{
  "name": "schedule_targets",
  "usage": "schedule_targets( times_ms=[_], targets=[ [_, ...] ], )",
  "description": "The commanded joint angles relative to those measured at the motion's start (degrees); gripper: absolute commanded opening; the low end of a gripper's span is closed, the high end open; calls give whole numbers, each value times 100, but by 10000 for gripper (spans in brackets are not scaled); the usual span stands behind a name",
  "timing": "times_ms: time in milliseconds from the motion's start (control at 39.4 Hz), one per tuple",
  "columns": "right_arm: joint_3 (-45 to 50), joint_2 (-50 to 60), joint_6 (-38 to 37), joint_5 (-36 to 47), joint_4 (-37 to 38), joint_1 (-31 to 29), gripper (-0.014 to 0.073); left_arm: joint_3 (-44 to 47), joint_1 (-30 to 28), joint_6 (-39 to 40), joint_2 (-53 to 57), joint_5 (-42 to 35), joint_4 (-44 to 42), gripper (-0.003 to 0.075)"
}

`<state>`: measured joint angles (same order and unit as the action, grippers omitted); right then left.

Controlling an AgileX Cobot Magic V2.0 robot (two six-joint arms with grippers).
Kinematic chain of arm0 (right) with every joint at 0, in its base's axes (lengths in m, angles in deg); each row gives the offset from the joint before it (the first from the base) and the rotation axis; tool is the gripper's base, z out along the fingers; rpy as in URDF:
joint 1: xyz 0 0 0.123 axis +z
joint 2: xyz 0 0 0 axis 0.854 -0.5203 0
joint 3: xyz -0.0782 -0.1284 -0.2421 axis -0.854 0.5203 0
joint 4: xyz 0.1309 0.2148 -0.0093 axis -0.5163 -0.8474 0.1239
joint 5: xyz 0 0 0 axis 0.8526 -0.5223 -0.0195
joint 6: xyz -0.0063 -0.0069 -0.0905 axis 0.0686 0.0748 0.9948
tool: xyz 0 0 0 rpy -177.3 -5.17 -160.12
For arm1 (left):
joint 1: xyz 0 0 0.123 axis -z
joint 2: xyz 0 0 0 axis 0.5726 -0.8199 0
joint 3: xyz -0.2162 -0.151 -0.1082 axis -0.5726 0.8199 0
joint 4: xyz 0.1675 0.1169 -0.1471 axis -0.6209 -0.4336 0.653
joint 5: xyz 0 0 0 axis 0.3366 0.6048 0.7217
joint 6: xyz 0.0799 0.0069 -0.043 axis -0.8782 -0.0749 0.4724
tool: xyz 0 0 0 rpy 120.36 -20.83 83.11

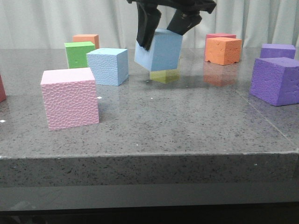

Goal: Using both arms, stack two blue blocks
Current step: 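Carry the blue cube with the right gripper, lower it before the yellow cube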

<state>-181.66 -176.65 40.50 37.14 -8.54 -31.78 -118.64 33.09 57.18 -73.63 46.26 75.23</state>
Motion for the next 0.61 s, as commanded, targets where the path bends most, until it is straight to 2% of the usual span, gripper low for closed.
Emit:
schedule_targets(
  times_ms=[0, 76, 152, 254, 330, 584],
  targets=[
    [-200, 212, 65, 300, 14, -15, 321, -209, 37, 35, 2, -467, 15, 619],
    [-200, 148, 65, 300, 14, -15, 328, -209, 37, 35, 2, -467, 15, 619],
    [-200, 124, 65, 285, 14, -15, 377, -209, 37, 35, 2, -467, 15, 619],
    [-200, 117, 65, 266, 14, -15, 519, -209, 37, 35, 2, -467, 15, 619],
    [-200, 117, 65, 227, 14, -15, 591, -209, 37, 35, 2, -467, 15, 619],
    [-509, 349, 65, -31, 128, -15, 610, -209, 37, 35, 2, -467, 15, 619]
  ],
)
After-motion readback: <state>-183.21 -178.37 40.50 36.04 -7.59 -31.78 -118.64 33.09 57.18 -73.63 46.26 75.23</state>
